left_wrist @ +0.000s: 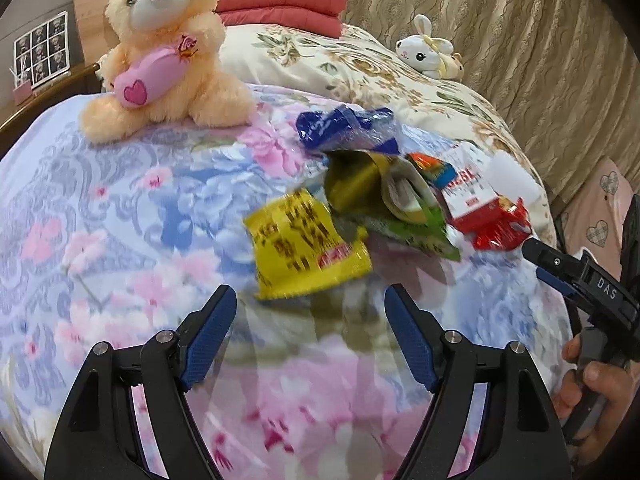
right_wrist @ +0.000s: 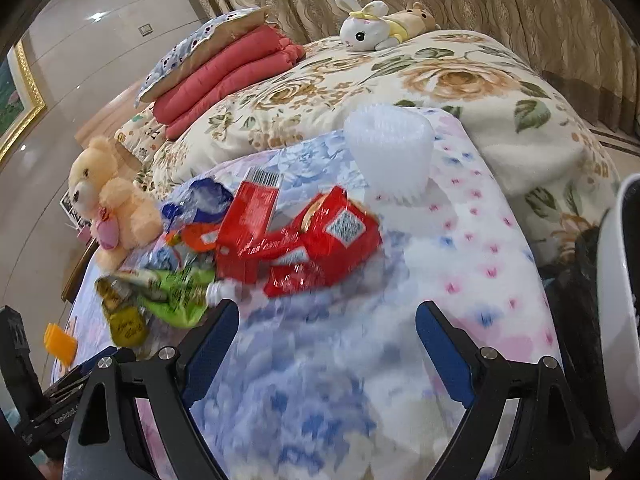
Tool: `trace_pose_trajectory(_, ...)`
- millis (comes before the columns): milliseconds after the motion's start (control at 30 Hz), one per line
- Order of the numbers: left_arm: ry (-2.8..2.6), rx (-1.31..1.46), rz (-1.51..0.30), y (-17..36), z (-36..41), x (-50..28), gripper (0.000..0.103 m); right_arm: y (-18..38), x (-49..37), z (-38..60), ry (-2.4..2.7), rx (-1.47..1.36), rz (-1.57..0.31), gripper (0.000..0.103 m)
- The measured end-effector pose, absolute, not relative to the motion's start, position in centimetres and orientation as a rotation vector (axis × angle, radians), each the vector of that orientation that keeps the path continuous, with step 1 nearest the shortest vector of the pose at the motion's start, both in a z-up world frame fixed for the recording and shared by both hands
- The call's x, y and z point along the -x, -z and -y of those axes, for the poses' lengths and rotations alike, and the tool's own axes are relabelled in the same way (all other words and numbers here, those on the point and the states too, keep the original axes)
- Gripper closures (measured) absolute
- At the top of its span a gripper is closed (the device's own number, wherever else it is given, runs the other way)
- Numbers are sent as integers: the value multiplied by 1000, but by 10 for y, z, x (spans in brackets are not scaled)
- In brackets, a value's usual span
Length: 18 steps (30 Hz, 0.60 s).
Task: Collect trash
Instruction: 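Grasp the yellow snack wrapper with the left tool while the right tool grasps the red packet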
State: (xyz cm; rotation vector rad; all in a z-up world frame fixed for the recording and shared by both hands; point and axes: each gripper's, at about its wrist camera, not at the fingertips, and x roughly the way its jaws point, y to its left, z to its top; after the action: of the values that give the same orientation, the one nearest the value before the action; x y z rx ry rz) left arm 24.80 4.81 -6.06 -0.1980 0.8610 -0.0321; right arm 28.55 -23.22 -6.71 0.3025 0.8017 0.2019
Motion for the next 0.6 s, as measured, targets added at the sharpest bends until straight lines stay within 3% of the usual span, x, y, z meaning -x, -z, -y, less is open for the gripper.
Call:
trace_pose_trajectory(233,38,184,-827,60,-55,-258,26,73,-313,234,-186,-317,-809,12)
trace_pose_trajectory(267,43,190,-827,61,-55,-259,29,73,-315,233,-183,-315,-806,14)
trace_pose_trajectory(300,55,202,-832,63,-56,-261,40,73,-317,233,-180,-310,-803,17)
trace_pose_trajectory(333,68,210,-842,64,-57,-263,54,73,-318,232,-176,-300,-800,28)
trace_pose_trajectory(367,79,217,-857,67,-57,-265,62,73,-320,231,-173,-293,-801,47)
trace_pose_trajectory(433,88,223,-864,68,-57,-266,68,74,-323,229,-166,-278,-813,70)
trace_pose_trajectory(500,98,227,-848,66,-57,-261,69,74,-321,230,-161,-273,-812,82)
trace_pose_trajectory(600,94,237,-843,65,-59,-253,70,73,-313,232,-174,-280,-807,90)
